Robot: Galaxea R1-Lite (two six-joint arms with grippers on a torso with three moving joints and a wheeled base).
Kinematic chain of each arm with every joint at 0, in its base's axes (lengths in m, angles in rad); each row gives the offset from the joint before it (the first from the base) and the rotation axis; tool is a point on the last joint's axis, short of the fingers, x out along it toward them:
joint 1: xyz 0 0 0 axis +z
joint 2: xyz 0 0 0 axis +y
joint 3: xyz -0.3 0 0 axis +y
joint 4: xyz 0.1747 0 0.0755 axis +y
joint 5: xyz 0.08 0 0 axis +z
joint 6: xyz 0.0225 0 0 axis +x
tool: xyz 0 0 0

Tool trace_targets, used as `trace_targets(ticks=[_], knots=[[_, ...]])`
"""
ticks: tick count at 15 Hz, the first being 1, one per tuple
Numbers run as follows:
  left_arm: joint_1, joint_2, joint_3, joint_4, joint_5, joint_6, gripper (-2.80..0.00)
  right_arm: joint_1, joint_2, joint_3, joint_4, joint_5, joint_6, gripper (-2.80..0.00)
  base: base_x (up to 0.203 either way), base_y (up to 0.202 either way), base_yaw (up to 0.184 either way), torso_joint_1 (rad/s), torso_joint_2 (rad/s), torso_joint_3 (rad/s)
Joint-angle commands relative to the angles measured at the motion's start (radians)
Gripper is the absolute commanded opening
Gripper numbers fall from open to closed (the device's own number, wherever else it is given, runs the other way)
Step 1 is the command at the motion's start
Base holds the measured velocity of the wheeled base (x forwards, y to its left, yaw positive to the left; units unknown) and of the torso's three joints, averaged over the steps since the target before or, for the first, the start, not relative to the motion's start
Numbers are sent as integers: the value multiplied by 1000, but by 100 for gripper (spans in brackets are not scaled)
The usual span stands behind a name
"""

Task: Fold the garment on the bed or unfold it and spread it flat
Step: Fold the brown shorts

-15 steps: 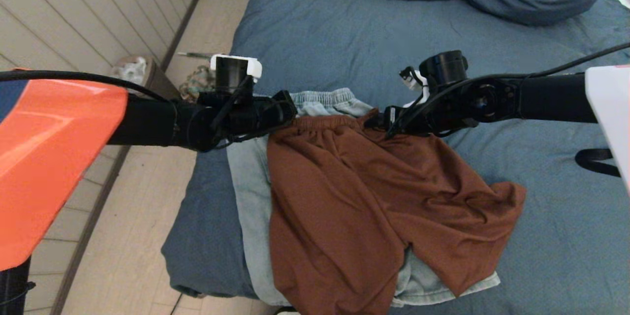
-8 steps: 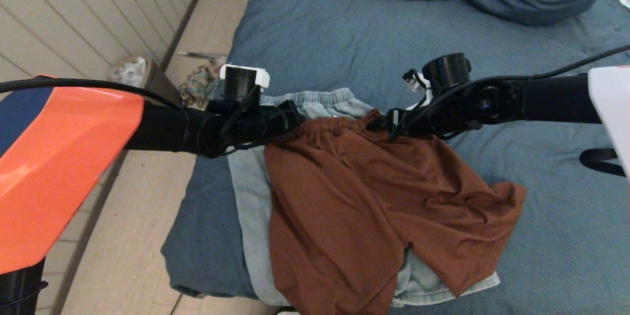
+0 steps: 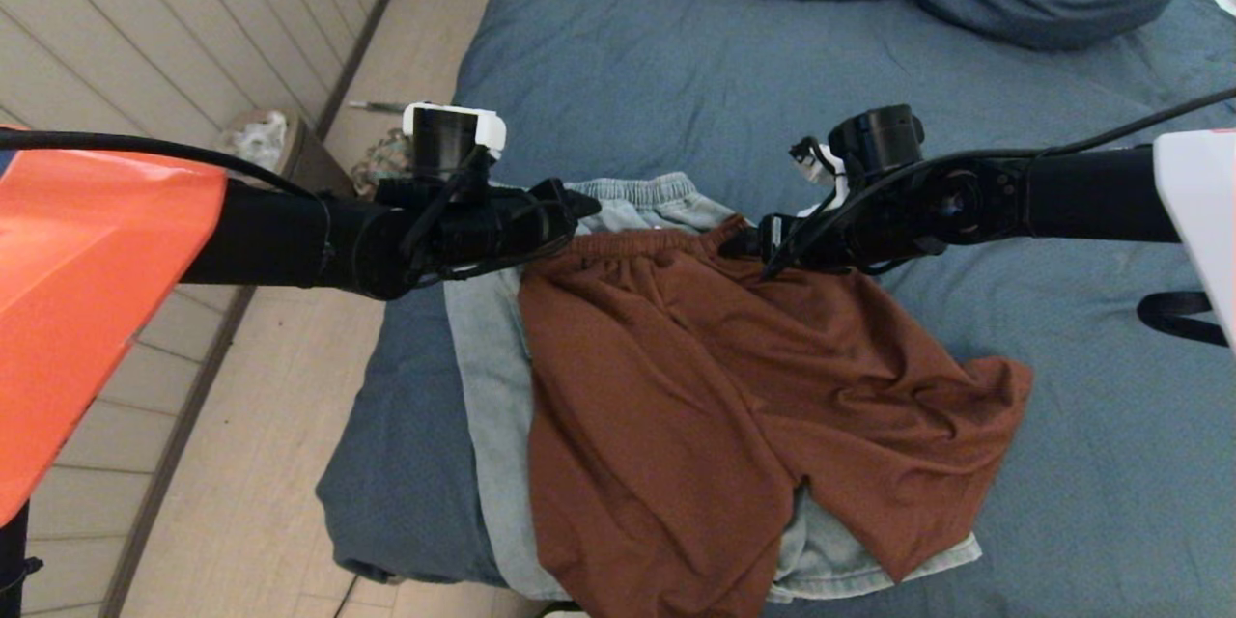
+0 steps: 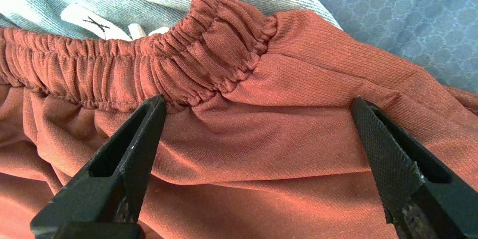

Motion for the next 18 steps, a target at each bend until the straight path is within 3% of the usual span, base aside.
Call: trace_targets(ticks=[1,3,6,13,17,18], knots=[[25,-8,0,-2,0,-2,0,-2,-4,-2,1,0,0,0,0,0,0,0,0,0],[54,-2,-13,0,-4,-1,0,-10,-4,-2,1,1,0,0,0,0,0,0,0,0],[87,1,4,0,-79,-5,0,-15,-4,-2,1,2,0,0,0,0,0,0,0,0],[-7,-11,86,-27,-90,-3,0,-16,1,-5,1,-1,-2,0,0,0,0,0,0,0],[-19,-8,97,-34,-88,0,0,-16,5,-14,1,0,-1,0,0,0,0,0,0,0],[-17,-4,94,-34,-88,-1,-280,-16,5,-16,1,0,-2,0,0,0,0,0,0,0]])
